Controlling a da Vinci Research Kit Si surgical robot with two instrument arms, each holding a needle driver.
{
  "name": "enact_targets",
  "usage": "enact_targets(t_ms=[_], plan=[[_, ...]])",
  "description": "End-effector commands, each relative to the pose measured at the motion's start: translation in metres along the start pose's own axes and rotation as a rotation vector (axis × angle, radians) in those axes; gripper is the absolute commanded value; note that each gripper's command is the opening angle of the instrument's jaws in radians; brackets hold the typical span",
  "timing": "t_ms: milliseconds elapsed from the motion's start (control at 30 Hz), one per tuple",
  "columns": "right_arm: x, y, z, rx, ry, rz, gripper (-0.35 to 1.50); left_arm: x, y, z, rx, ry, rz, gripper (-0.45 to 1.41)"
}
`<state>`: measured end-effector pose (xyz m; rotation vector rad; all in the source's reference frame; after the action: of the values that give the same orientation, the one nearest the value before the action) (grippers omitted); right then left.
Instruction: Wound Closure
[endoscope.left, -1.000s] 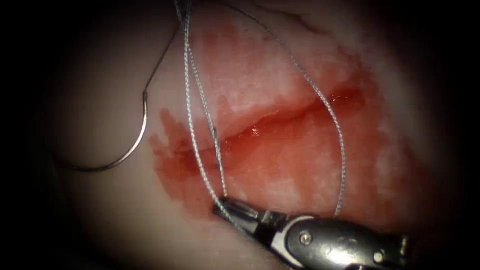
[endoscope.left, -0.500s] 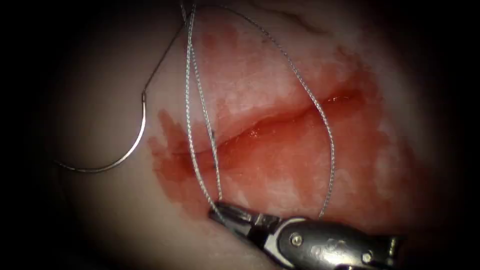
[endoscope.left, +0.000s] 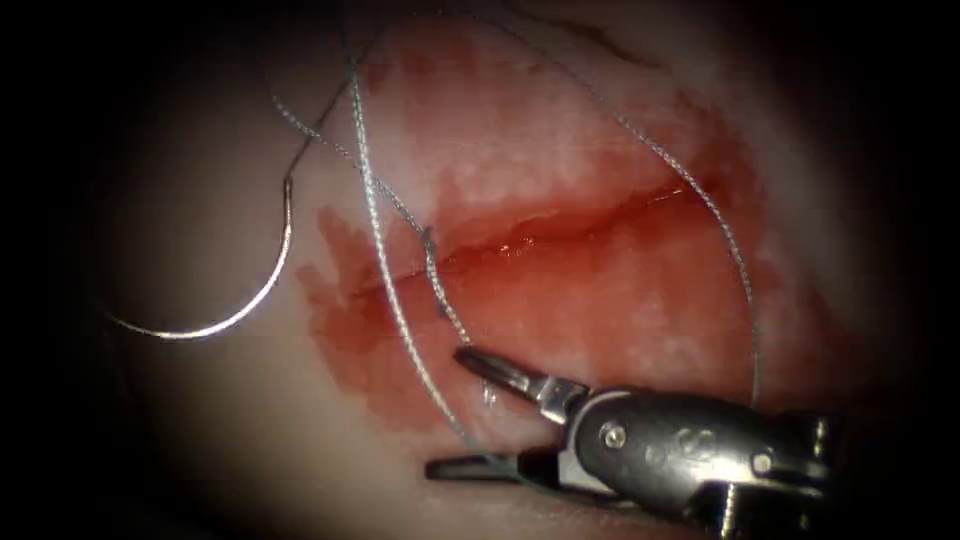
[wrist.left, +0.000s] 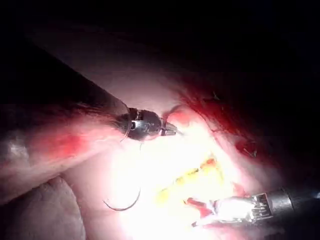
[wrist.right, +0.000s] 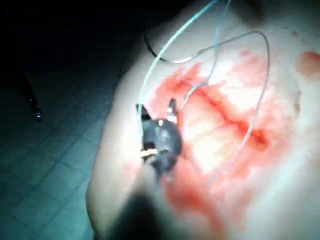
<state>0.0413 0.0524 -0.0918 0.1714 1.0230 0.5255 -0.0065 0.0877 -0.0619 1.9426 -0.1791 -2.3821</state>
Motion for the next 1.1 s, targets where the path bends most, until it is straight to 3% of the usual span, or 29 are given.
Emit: enact_targets(t_ms=[33, 133, 233, 433, 500, 633, 667, 733, 767, 800, 1000, 1100], plan=[[0.0003, -0.0005, 0.0007, 0.004, -0.003, 0.001, 1.46, -0.0002, -0.0007, 0.0006, -0.001, 0.003, 0.0, -0.35], [0.0021, -0.0007, -0.0016, 0.095, 0.0, -0.028, 1.31, 0.0016, 0.0028, -0.0011, 0.018, 0.112, -0.032, -0.35], [0.004, 0.0001, -0.0028, 0.147, -0.005, -0.053, 1.28, 0.0027, 0.0055, -0.0015, 0.02, 0.174, -0.018, -0.35], [0.0071, 0.0029, -0.0031, 0.15, 0.027, -0.059, 1.19, 0.0041, 0.0089, -0.0013, 0.002, 0.23, 0.002, -0.35], [0.0081, 0.0042, -0.0018, 0.156, 0.033, -0.061, 1.18, 0.0046, 0.0097, -0.0013, -0.004, 0.248, 0.042, -0.35], [0.0085, 0.005, 0.0022, 0.225, 0.008, -0.055, 0.72, 0.0046, 0.0099, -0.0017, 0.023, 0.208, 0.087, -0.35], [0.0084, 0.005, 0.0027, 0.235, 0.0, -0.06, 0.51, 0.0046, 0.0098, -0.0018, 0.026, 0.199, 0.098, -0.35], [0.0083, 0.0047, 0.0052, 0.276, -0.024, -0.071, -0.23, 0.0045, 0.0095, -0.0023, 0.033, 0.156, 0.125, -0.35], [0.0083, 0.0047, 0.0052, 0.276, -0.024, -0.071, -0.23, 0.0045, 0.0095, -0.0023, 0.033, 0.156, 0.125, -0.35], [0.0082, 0.0047, 0.0061, 0.307, -0.032, -0.081, -0.35, 0.0043, 0.0093, -0.0024, 0.031, 0.125, 0.137, -0.35], [0.0067, 0.0054, 0.0101, 0.345, -0.051, -0.126, -0.35, 0.004, 0.0096, -0.0019, 0.046, 0.095, 0.139, -0.35], [0.0062, 0.0058, 0.0126, 0.318, -0.008, -0.135, -0.35, 0.0042, 0.0107, -0.0006, 0.07, 0.095, 0.144, -0.35]])
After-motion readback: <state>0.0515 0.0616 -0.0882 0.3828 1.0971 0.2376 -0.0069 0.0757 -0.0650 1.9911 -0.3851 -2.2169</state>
